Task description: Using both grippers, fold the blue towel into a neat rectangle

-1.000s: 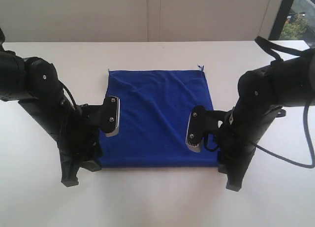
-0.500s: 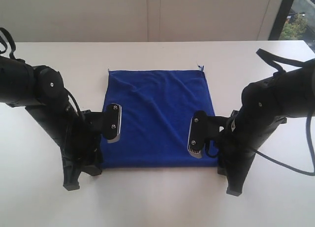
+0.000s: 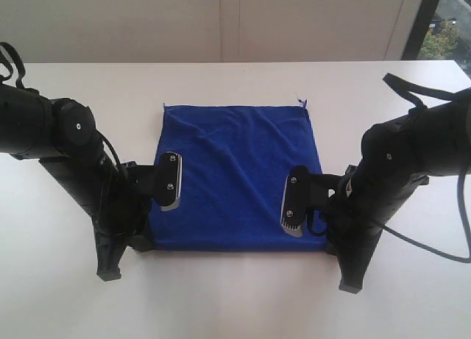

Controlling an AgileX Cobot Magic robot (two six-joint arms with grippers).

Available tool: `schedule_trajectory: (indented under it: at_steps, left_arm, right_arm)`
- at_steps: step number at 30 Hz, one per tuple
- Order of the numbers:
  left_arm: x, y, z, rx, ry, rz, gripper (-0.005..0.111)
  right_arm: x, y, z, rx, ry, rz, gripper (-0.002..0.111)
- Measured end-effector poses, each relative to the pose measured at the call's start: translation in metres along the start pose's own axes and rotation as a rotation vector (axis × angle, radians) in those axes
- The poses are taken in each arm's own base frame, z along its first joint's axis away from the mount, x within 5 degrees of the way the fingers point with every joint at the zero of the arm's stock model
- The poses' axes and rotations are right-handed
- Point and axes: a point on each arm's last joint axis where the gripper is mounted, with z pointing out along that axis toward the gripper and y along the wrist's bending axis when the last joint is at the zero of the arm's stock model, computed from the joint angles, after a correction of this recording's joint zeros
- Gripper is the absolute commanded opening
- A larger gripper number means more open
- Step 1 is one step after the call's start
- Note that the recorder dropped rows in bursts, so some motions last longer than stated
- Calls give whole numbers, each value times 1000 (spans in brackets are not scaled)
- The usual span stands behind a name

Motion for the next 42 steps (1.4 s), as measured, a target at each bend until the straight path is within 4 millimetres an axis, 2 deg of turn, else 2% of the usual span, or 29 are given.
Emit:
schedule_trajectory:
  at_steps: [9,15,21,30,35,42]
  left_arm:
    - [-1,-1,-5,-3,0,-27,0]
    - [-4,-10,-33,3,-15,-73,0]
    - [-3,-27,-51,115,10,-132,0]
    - [1,-43,-58,278,69,-176,0]
    - [-1,-40,-59,256,70,-191,0]
    - [-9,-15,-77,93,98,-236,0]
  right_arm:
    - [0,0,-4,9,-3,-6,0]
    - [3,3,-25,18,-6,-15,0]
    - [4,13,-39,-34,17,-3,0]
    - [-3,33,-59,-66,23,67,0]
    - [-2,32,-70,-18,-1,76,0]
    - [-6,20,-79,108,-31,87,0]
